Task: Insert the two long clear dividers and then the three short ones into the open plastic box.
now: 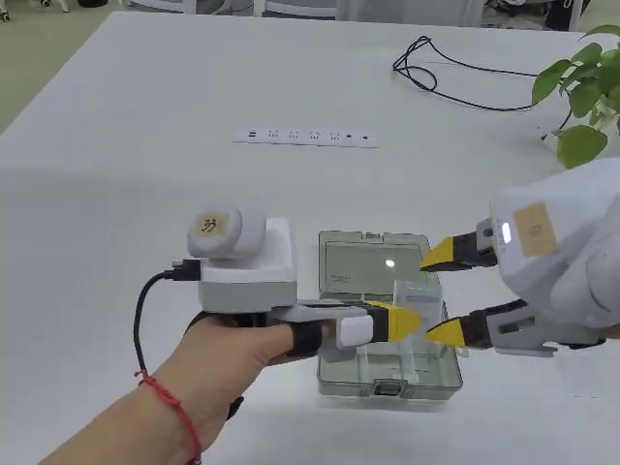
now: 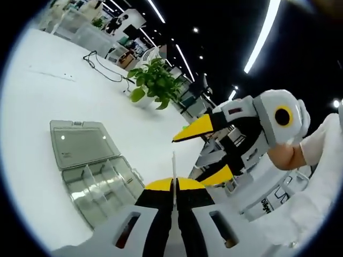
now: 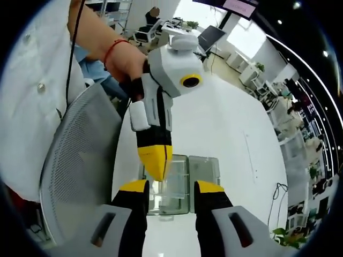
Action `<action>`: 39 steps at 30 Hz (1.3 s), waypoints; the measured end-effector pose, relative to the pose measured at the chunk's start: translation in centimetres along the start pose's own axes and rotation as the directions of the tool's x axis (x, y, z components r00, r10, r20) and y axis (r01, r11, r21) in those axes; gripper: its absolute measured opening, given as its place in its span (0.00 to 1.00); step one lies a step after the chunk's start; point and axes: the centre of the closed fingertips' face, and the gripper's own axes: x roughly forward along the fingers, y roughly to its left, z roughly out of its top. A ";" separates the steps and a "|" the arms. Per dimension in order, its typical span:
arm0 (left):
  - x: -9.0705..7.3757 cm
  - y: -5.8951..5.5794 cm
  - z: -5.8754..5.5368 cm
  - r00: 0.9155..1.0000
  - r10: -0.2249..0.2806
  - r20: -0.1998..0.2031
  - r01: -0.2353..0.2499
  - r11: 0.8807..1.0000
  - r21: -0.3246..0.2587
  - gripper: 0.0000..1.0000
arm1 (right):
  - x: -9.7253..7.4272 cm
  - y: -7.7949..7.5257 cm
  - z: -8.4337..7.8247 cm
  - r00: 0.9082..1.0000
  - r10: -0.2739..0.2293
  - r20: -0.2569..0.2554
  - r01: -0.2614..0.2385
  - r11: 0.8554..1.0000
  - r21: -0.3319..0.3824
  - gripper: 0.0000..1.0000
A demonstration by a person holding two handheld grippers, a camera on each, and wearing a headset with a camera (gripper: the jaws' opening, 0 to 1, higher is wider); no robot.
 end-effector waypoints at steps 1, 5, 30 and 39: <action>-0.1 -0.1 -0.1 1.000 0.000 -0.011 0.000 0.999 0.038 0.00 | -0.2 0.0 0.1 1.000 0.018 0.014 -0.019 1.000 0.017 0.32; -0.5 -0.6 -0.9 0.998 -0.017 -0.064 0.030 0.975 0.218 0.00 | -0.8 0.4 0.3 0.990 0.124 0.074 -0.130 0.987 0.092 0.27; -1.0 -3.3 -1.3 0.986 -0.131 -0.103 0.165 0.872 0.462 0.00 | -0.5 4.1 1.5 0.873 0.454 0.179 -0.479 0.866 0.144 0.07; -1.0 -3.5 -1.4 0.986 -0.134 -0.104 0.167 0.866 0.471 0.00 | -0.5 4.2 1.4 0.869 0.460 0.182 -0.485 0.865 0.130 0.03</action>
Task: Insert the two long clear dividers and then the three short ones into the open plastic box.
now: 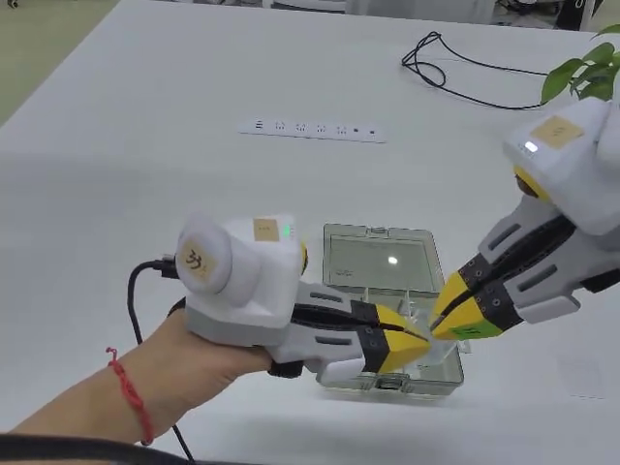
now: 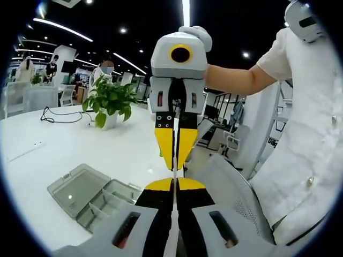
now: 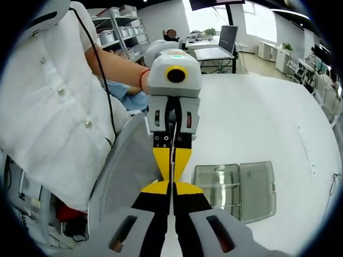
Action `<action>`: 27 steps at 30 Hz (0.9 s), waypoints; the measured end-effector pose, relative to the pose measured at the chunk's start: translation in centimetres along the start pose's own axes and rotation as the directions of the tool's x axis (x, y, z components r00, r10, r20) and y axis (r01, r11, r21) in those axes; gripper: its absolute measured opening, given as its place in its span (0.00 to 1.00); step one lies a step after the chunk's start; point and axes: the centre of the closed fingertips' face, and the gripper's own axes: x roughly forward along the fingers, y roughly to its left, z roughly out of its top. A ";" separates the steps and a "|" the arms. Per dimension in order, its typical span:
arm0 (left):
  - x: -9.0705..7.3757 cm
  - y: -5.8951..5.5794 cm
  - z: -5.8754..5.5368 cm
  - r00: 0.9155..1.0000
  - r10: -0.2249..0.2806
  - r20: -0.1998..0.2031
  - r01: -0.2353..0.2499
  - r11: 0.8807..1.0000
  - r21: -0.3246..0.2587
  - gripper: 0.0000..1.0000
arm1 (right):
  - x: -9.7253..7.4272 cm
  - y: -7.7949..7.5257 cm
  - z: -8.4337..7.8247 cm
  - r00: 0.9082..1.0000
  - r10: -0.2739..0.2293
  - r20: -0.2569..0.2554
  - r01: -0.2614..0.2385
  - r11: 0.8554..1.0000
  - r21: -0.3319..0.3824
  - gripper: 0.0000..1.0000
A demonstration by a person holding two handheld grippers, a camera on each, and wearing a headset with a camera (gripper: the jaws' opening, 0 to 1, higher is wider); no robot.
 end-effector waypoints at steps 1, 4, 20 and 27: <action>0.0 0.0 0.0 1.000 0.002 0.000 -0.002 1.000 0.003 0.00 | 0.0 0.0 0.0 1.000 0.000 0.000 0.000 1.000 0.001 0.03; 0.0 0.0 -0.1 1.000 0.004 -0.003 -0.004 1.000 0.010 0.00 | 0.0 0.0 0.0 1.000 0.002 0.002 -0.002 1.000 0.004 0.03; -0.1 0.0 -0.1 1.000 0.015 -0.005 -0.015 1.000 0.026 0.00 | 0.2 0.2 -0.1 1.000 -0.008 -0.004 0.008 1.000 0.005 0.03; -0.5 0.4 0.0 0.999 0.038 -0.006 -0.038 0.999 0.024 0.04 | 0.0 0.2 0.0 1.000 -0.016 -0.003 0.016 1.000 0.003 0.03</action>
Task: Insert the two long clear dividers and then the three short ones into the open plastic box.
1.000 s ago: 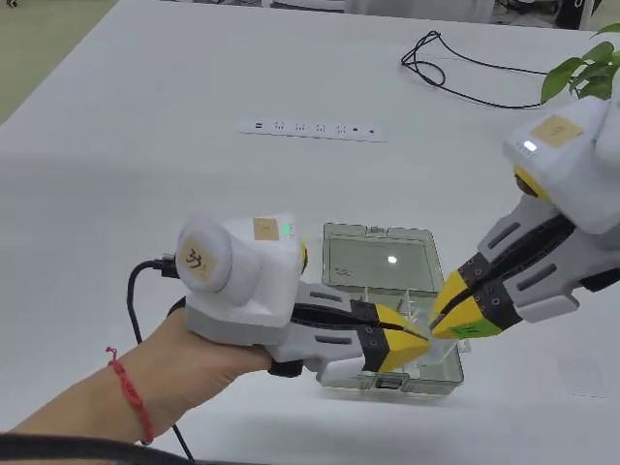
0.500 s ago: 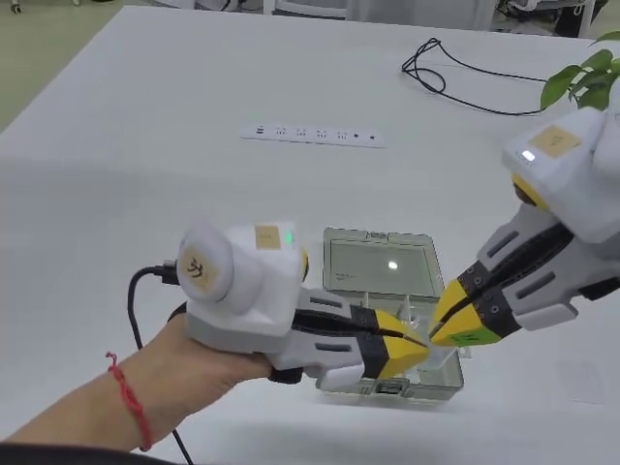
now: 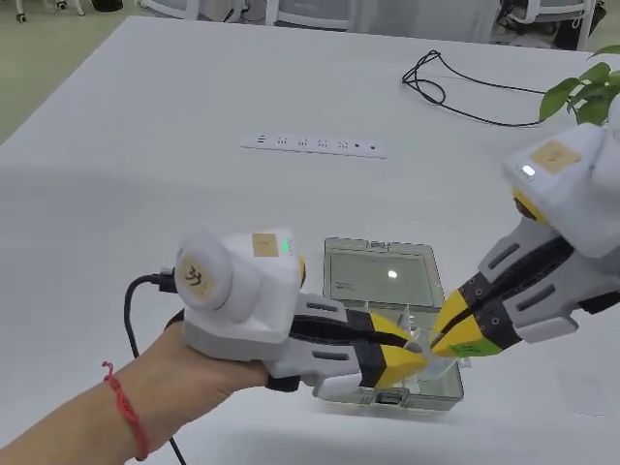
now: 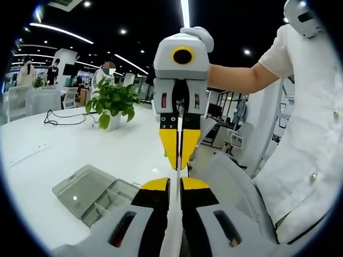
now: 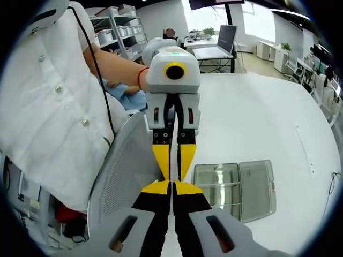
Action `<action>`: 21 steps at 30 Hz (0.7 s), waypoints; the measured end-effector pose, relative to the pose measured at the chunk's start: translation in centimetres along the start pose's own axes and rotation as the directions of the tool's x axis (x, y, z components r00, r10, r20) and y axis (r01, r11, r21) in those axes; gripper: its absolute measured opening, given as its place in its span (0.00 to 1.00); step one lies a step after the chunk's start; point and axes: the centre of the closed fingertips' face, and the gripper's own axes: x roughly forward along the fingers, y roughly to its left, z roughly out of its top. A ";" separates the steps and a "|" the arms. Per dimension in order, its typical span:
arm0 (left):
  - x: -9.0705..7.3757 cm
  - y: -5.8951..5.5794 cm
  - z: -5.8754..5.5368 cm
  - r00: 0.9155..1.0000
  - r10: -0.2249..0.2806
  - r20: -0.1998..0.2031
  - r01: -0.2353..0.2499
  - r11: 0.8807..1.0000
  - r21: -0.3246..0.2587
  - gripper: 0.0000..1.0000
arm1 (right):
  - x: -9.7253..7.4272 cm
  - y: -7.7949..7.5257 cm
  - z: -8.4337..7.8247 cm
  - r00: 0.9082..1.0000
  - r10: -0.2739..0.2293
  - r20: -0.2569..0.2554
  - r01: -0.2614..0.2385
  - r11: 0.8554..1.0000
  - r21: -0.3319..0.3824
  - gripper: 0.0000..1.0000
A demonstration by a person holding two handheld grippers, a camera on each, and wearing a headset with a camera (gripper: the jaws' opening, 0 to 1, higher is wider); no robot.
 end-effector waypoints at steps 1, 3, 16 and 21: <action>-0.1 0.2 0.0 1.000 0.010 -0.001 -0.010 1.000 0.000 0.06 | -0.1 -0.1 0.0 1.000 -0.003 0.003 0.003 1.000 0.001 0.03; -0.4 0.6 0.0 1.000 0.023 0.003 -0.023 1.000 -0.006 0.10 | -0.3 -0.3 0.1 1.000 -0.010 0.005 0.010 1.000 0.000 0.03; -2.6 3.0 -0.3 0.992 0.126 -0.003 -0.126 0.992 -0.006 0.31 | -1.1 -2.0 0.3 0.997 -0.070 0.023 0.070 0.997 0.010 0.03; -3.5 3.9 -1.0 0.986 0.167 -0.016 -0.167 0.986 -0.011 0.44 | -1.3 -2.8 0.2 0.994 -0.104 0.020 0.103 0.994 0.017 0.03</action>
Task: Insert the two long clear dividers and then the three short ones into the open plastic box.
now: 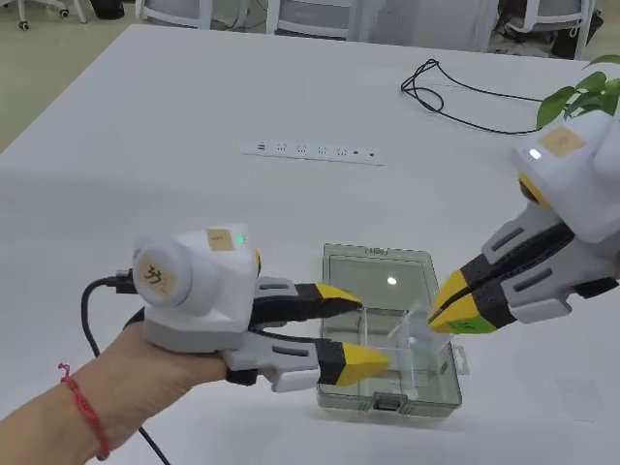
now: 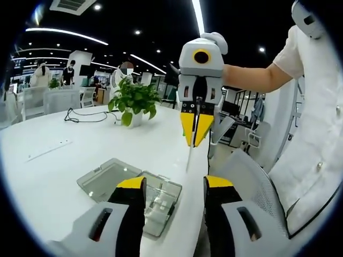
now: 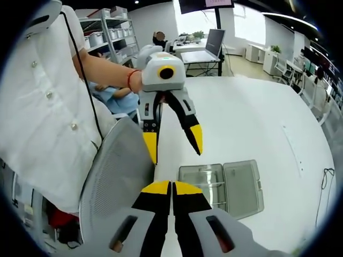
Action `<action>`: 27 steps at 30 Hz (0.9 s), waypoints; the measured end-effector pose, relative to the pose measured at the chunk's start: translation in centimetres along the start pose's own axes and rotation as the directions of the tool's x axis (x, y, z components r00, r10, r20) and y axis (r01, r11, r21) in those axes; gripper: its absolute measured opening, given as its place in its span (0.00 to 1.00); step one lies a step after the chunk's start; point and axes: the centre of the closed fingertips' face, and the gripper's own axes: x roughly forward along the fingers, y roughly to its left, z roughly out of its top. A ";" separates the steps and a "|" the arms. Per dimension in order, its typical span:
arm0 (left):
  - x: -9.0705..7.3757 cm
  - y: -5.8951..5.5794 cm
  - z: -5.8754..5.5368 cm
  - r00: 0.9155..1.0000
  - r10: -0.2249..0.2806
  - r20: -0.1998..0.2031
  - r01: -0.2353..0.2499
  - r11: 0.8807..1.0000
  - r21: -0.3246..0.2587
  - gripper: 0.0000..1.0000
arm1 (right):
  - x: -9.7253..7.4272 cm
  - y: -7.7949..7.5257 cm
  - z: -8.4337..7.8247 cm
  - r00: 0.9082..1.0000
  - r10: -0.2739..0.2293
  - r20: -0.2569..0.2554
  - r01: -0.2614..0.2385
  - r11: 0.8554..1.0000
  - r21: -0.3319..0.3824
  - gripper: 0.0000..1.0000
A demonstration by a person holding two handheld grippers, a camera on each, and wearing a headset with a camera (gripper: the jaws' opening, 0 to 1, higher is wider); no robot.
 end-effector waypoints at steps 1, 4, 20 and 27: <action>-0.1 0.2 -0.2 1.000 0.005 -0.008 -0.005 1.000 -0.003 0.47 | 0.0 -0.1 0.0 1.000 -0.003 -0.001 0.003 1.000 0.001 0.03; -0.5 0.6 -0.9 0.999 0.024 -0.031 -0.024 1.000 0.004 0.53 | 0.3 -0.5 -0.1 1.000 -0.024 -0.009 0.024 1.000 0.002 0.03; -1.8 2.1 -2.7 0.996 0.070 -0.053 -0.067 0.996 0.060 0.94 | 2.9 -3.3 -0.7 0.996 -0.077 -0.042 0.077 0.997 -0.008 0.03; -2.0 2.3 -3.6 0.996 0.072 -0.056 -0.069 0.996 0.056 1.00 | 4.9 -4.4 -0.9 0.994 -0.098 -0.049 0.097 0.995 -0.005 0.03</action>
